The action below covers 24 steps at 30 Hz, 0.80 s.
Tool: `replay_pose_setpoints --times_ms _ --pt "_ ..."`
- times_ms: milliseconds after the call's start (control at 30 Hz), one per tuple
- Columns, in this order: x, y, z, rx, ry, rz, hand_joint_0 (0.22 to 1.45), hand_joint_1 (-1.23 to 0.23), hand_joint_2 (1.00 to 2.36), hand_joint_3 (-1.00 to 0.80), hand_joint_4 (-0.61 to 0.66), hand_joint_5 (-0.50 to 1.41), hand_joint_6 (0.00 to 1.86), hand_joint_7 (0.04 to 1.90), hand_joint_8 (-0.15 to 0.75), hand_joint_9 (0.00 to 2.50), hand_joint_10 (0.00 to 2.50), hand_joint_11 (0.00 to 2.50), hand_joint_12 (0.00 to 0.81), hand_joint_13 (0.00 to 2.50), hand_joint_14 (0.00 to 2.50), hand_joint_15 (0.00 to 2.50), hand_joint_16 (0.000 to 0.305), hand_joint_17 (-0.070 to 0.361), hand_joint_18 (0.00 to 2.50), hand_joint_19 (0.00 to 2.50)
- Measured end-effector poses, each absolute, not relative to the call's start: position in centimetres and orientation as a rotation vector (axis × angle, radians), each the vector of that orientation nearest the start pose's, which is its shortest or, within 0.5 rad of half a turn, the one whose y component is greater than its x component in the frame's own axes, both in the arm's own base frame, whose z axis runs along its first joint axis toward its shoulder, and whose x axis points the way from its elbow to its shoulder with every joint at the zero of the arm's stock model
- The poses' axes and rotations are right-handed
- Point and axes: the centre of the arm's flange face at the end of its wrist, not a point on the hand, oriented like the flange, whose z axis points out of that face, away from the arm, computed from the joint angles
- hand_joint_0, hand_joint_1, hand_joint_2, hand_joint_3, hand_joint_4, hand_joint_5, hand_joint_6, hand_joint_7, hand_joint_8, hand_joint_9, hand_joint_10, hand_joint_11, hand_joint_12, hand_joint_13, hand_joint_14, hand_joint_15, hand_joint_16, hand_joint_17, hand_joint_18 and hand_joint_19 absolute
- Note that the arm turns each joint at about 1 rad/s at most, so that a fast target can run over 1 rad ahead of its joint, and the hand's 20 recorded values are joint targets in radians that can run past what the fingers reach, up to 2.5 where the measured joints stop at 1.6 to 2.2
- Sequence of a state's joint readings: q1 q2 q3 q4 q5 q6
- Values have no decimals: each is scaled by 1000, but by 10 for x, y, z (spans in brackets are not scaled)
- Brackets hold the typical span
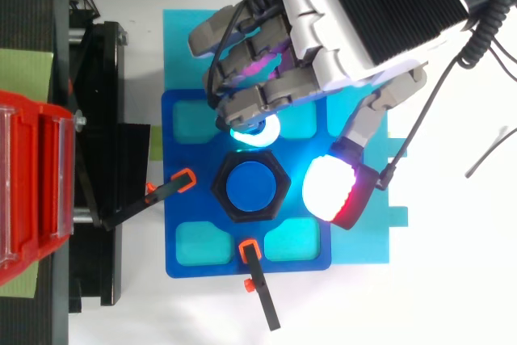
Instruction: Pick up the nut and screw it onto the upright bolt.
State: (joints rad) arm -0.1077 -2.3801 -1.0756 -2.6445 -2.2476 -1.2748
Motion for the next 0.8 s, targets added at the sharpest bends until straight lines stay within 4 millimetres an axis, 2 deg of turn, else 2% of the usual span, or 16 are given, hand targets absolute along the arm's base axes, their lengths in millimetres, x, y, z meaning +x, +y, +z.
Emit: replay_pose_setpoints --times_ms 133,233,367,500,600,800 --pt "762 -156 251 -288 1430 622 466 -125 1000 -500 107 75 583 1313 194 1418 0 0 160 889 0 0 18 41 568 83" --pt "762 -157 251 -290 1430 623 464 -120 1000 -500 149 65 500 1444 206 1376 0 0 172 864 0 0 21 46 539 68" --pt "761 -159 251 -290 1430 622 459 -112 1000 -500 217 -22 505 1154 205 1156 0 0 209 737 0 0 26 59 433 58" --pt "762 -160 252 -291 1426 620 452 -111 1000 -500 210 -88 503 915 219 984 0 0 240 654 0 0 31 70 356 47" --pt "763 -161 254 -294 1420 619 448 -108 1000 -500 171 -116 503 777 219 924 0 0 246 619 0 0 33 74 325 37" --pt "765 -161 261 -301 1410 618 444 -103 1000 -500 151 -143 501 638 204 822 0 0 250 544 0 0 35 79 236 0"
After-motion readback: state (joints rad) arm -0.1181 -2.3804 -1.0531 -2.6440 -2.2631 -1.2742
